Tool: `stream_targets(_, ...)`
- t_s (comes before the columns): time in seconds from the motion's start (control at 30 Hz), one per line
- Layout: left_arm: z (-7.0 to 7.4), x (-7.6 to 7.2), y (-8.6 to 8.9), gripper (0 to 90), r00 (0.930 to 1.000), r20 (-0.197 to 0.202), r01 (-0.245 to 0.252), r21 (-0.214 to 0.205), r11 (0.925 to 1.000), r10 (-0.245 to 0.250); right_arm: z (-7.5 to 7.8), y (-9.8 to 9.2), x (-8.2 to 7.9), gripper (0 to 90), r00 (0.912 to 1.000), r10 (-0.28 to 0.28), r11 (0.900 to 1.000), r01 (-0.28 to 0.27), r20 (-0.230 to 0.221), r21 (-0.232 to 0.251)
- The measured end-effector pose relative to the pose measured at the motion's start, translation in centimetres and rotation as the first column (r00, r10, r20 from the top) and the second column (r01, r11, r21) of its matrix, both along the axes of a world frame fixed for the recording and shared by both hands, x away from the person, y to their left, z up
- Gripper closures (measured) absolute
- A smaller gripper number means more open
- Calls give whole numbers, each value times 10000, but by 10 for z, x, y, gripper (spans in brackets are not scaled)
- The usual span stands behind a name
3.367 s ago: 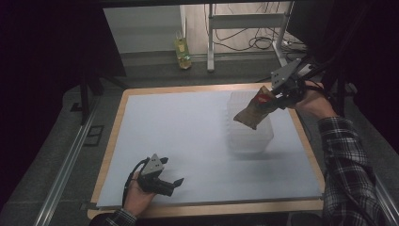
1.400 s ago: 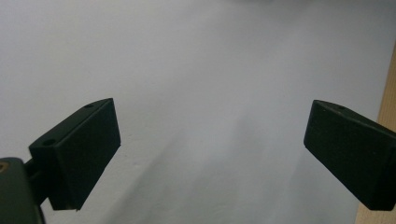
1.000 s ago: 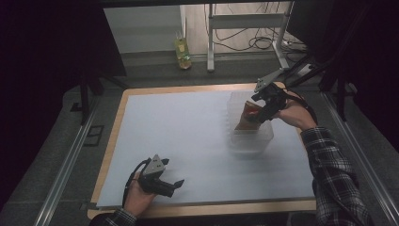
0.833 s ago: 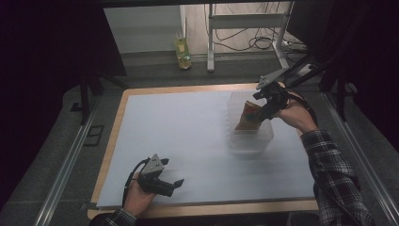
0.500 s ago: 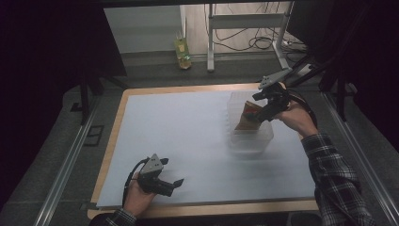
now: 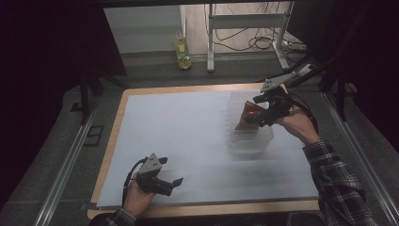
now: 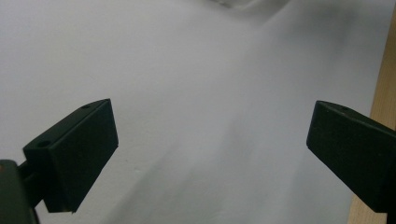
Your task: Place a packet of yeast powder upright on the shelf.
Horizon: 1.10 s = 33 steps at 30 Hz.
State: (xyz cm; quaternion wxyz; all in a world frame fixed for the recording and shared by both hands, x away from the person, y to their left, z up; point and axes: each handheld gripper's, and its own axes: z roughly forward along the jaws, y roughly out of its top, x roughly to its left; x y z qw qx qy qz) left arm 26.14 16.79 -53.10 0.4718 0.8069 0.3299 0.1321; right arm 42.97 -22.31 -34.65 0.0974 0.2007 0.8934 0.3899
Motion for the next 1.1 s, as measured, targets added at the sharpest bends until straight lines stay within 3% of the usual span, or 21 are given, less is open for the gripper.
stream_targets(0.33,0,-1,-1,21,10000,67,32,64,10000,-32,-6,-2,-17,42,9996,-61,9999,65,-261,139)
stream_targets(1.1,1,-2,0,27,9999,40,142,-27,9999,-141,-23,-5,-62,42,9998,-185,9993,184,27,311)
